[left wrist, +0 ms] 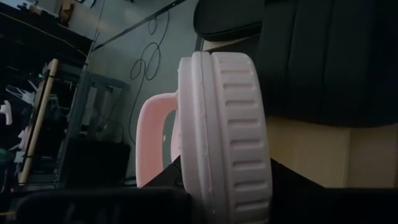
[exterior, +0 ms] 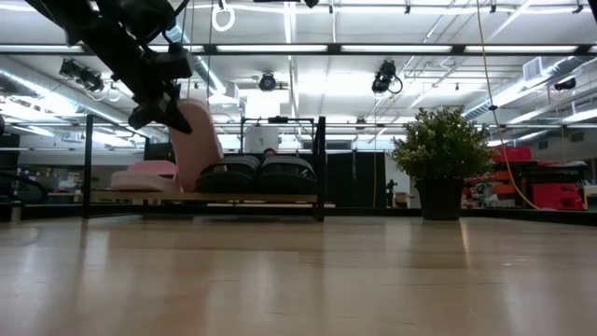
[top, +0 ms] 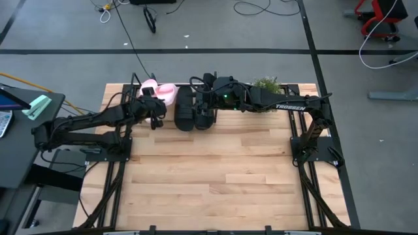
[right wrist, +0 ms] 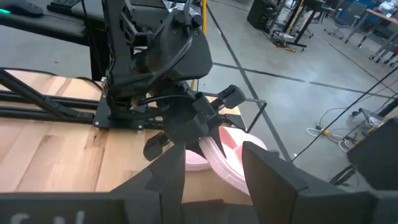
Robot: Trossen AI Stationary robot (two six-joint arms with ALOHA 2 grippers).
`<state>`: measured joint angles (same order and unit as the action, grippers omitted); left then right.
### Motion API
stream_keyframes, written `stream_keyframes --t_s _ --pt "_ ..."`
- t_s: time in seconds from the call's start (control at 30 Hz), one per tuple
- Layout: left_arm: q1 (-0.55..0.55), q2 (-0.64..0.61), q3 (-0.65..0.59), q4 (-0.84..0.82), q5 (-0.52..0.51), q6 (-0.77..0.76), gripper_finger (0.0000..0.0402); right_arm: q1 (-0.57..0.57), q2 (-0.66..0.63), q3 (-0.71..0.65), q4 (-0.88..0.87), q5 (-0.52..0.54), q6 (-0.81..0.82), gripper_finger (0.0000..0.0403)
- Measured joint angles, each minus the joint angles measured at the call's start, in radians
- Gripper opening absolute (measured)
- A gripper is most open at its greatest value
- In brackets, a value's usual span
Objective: Pick and place slides into the shelf
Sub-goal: Put the pink slipper onto the shelf
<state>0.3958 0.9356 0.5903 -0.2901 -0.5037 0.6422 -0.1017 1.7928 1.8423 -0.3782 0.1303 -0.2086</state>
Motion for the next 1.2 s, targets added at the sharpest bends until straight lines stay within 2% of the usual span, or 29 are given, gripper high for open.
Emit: stream_keyframes --t_s 0.33,0.57,0.8,1.2 --pt "0.051 0.000 0.000 0.002 0.040 0.071 0.0082 0.000 0.000 0.000 -0.014 0.000 0.008 0.0164" --pt "0.083 0.000 0.001 -0.020 0.104 0.076 0.0073 0.000 0.000 0.000 -0.021 0.000 0.008 0.0164" --pt "0.108 0.006 0.002 -0.073 0.187 0.018 0.0098 0.000 0.000 0.000 -0.029 0.000 0.008 0.0164" --pt "0.108 0.007 0.002 -0.114 0.288 -0.125 0.0105 0.000 0.000 0.000 -0.036 -0.011 0.017 0.0158"
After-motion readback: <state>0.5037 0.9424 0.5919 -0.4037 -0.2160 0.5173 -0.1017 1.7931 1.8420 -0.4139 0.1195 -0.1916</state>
